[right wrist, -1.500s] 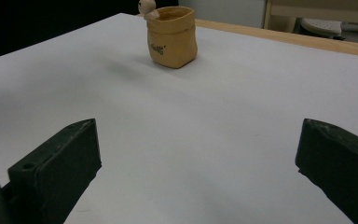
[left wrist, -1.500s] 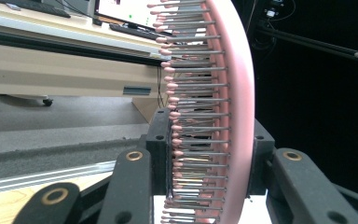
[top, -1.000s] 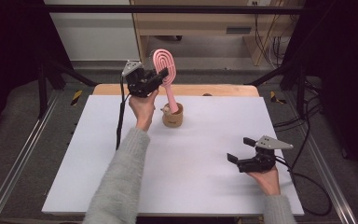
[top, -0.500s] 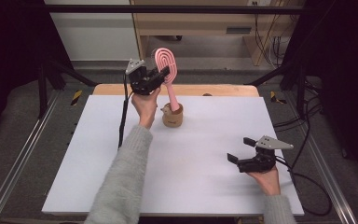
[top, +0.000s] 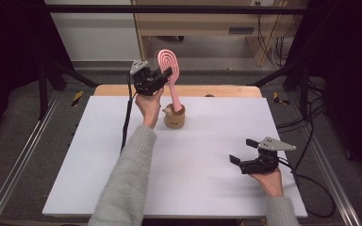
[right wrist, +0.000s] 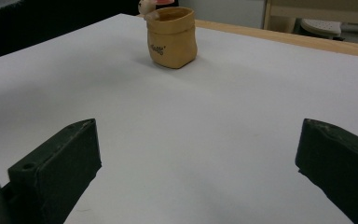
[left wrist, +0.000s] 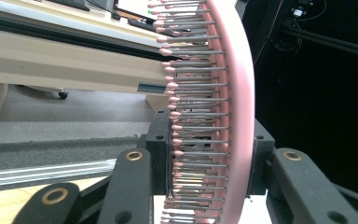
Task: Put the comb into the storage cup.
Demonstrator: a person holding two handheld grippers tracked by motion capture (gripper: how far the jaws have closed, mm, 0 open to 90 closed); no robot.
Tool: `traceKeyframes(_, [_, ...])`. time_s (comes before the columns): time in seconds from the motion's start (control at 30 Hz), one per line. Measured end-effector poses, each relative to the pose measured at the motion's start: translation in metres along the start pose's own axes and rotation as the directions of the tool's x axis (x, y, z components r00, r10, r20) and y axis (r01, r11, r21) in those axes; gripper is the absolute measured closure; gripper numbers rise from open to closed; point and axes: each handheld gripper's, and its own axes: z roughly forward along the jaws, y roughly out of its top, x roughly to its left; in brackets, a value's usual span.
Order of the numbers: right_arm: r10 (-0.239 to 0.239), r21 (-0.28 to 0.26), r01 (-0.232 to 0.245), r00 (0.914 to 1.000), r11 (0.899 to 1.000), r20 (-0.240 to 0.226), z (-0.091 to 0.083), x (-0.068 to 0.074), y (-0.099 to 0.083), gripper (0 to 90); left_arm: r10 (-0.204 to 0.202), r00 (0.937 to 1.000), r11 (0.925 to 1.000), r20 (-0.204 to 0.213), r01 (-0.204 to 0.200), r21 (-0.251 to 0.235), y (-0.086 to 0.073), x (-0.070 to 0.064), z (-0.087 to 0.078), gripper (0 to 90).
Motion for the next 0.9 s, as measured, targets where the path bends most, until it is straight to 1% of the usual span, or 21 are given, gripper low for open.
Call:
traceKeyframes(0.23, [0.0,0.0,0.0,1.0,1.0,-0.001,0.0,0.0,0.0,0.4,-0.002,1.0,1.0,-0.003,0.002,0.001,-0.003,0.001,0.004,62.8])
traceKeyframes(0.53, [-0.001,0.0,0.001,1.0,1.0,0.0,0.0,0.0,0.0,0.4,-0.001,0.9998,0.9998,-0.022,0.001,0.018,-0.009,0.005,0.01,62.8])
traceKeyframes(0.7, [0.006,-0.002,-0.006,1.0,1.0,-0.005,0.0,0.0,0.0,0.4,0.0,0.9996,0.9995,-0.028,0.001,0.031,-0.015,0.008,0.015,62.8])
traceKeyframes(0.8, [0.005,-0.002,-0.005,1.0,1.0,-0.005,0.0,0.0,0.0,0.4,-0.003,0.9997,0.9994,-0.026,0.004,0.034,-0.018,0.009,0.016,62.8])
traceKeyframes(0.83, [0.003,-0.001,-0.003,1.0,1.0,-0.003,0.0,0.0,0.0,0.4,-0.004,0.9997,0.9996,-0.025,0.005,0.027,-0.02,0.01,0.016,62.8])
traceKeyframes(0.9, [0.004,-0.001,-0.004,1.0,1.0,-0.004,0.0,0.0,0.0,0.4,-0.009,0.9996,0.9994,-0.028,0.01,0.033,-0.022,0.012,0.016,62.8])
